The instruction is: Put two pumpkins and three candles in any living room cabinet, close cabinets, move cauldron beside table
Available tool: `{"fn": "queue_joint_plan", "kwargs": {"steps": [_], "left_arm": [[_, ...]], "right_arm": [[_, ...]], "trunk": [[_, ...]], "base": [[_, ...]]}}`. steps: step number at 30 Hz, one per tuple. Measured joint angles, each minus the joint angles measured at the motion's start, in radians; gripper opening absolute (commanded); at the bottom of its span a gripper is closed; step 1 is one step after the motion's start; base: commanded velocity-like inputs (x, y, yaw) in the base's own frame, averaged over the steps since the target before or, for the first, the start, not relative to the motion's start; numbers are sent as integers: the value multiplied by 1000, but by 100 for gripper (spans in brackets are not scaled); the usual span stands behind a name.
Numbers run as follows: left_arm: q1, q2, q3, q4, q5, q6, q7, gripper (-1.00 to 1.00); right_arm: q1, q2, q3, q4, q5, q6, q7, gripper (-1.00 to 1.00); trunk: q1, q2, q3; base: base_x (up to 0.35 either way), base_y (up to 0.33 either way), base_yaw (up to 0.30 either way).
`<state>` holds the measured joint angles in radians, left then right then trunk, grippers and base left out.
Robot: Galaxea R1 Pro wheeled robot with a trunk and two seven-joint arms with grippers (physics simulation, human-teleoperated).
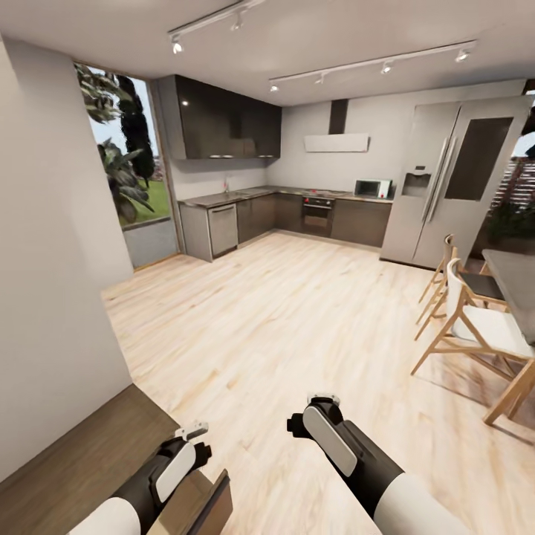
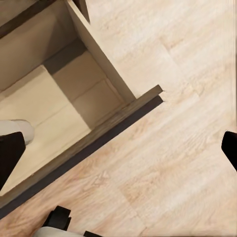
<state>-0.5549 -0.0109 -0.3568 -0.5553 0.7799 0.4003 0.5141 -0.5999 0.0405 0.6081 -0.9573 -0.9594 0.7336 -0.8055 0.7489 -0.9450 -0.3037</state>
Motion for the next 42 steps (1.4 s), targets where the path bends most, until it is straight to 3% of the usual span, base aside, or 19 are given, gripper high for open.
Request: {"fn": "queue_joint_plan", "kwargs": {"steps": [42], "left_arm": [[0, -3, 0, 4, -5, 0, 0, 100]], "right_arm": [[0, 3, 0, 1, 0, -2, 0, 100]], "trunk": [[0, 0, -13]], "base": [[0, 0, -278]]}}
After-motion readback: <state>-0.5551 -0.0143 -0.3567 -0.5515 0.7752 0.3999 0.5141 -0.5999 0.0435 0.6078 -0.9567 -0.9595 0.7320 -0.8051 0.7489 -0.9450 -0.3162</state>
